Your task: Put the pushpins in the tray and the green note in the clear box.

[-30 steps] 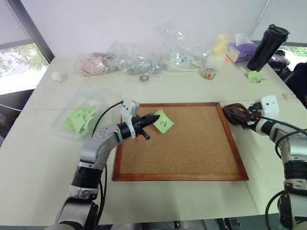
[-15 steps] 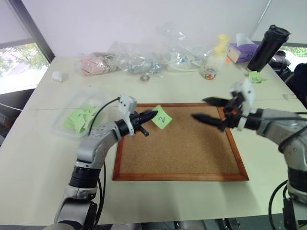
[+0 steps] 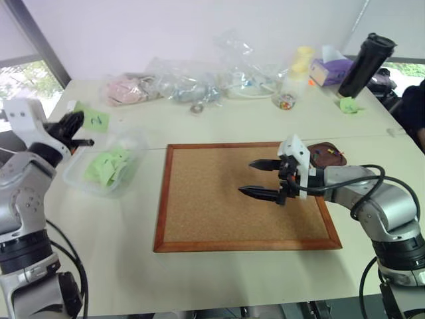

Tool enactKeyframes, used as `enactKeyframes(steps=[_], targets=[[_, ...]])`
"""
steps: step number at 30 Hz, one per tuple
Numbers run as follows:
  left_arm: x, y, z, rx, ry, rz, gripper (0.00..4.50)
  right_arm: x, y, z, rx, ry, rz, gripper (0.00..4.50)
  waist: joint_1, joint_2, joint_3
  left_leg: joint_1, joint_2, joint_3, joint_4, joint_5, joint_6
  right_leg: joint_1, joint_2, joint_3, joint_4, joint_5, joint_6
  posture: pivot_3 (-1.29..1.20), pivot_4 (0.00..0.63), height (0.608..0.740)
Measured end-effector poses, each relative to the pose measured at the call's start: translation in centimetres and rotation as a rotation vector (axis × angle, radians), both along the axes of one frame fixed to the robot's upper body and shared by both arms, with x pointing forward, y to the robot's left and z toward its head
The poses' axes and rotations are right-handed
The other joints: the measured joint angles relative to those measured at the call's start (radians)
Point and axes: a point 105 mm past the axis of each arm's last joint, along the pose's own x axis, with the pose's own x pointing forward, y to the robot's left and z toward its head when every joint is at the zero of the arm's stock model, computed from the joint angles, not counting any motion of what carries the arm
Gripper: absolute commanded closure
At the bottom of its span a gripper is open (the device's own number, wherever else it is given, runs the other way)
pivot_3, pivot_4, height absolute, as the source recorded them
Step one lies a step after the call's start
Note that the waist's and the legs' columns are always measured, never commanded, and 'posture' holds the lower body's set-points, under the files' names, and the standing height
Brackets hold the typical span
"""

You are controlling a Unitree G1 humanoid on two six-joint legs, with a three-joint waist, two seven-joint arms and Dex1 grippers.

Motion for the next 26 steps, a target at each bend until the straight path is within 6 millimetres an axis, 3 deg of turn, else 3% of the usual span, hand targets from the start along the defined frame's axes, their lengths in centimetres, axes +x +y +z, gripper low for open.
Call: enactKeyframes(steps=[2,5,8,12,16,19,22,26], targets=[[0.2,-0.2,-1.9,0.009,0.058,-0.025,4.5,0.1,0.3,0.6,0.0,-0.028,0.018,0.03,0.009,-0.001,0.0,0.0,-0.001,-0.002,0.001,0.0,0.0,0.001,0.0,0.0,0.0,0.0,0.0,0.0,0.15,0.74],[0.3,-0.9,-3.3,0.013,0.093,-0.083,3.49,0.2,0.3,0.9,-0.001,-0.044,0.027,0.0,0.011,-0.003,0.0,0.0,-0.001,-0.002,0.001,0.0,0.0,0.001,0.0,0.0,0.0,0.0,0.0,0.0,0.15,0.74],[0.6,-1.8,-4.0,0.031,0.12,-0.145,1.97,0.3,0.0,0.7,-0.012,-0.042,0.015,0.0,0.003,-0.003,0.0,0.0,0.0,-0.002,0.0,0.0,0.0,0.0,0.0,0.0,0.0,0.0,0.0,0.0,0.15,0.74],[0.6,-1.5,-4.6,0.038,0.137,-0.163,0.06,0.2,-0.7,-0.1,-0.04,-0.025,-0.011,0.0,-0.004,-0.003,0.0,0.0,0.001,-0.002,-0.001,0.0,0.0,-0.001,0.0,0.0,0.0,0.0,0.0,0.0,0.15,0.74],[-0.5,-1.3,-3.6,0.128,0.146,-0.223,0.06,-0.2,-1.4,-0.3,-0.059,-0.018,-0.016,0.0,-0.007,-0.003,0.0,0.0,0.001,-0.002,-0.002,0.0,0.0,-0.001,0.0,0.0,0.0,0.0,0.0,0.0,0.15,0.74],[-1.7,-3.5,-0.9,0.196,0.097,-0.365,0.06,-0.6,-1.9,-0.2,-0.078,-0.021,-0.001,0.0,-0.001,-0.003,0.0,-0.001,0.001,-0.002,-0.001,0.0,0.0,-0.001,-0.001,0.0,0.0,0.0,0.0,0.0,0.15,0.74],[-3.4,-7.2,1.2,0.246,0.051,-0.562,0.06,-1.5,-2.0,0.4,-0.082,-0.025,0.043,0.0,0.006,-0.003,0.0,-0.001,0.001,-0.002,-0.001,0.0,0.0,0.0,-0.001,0.0,0.0,0.0,0.0,0.0,0.15,0.74],[-5.8,-12.7,0.7,0.299,0.092,-0.857,0.06,-2.1,-3.1,1.8,-0.092,-0.05,0.05,0.0,0.003,-0.003,0.0,0.0,0.001,-0.001,-0.001,-0.001,0.001,0.001,-0.001,0.001,-0.001,0.0,0.0,0.0,0.15,0.74]])
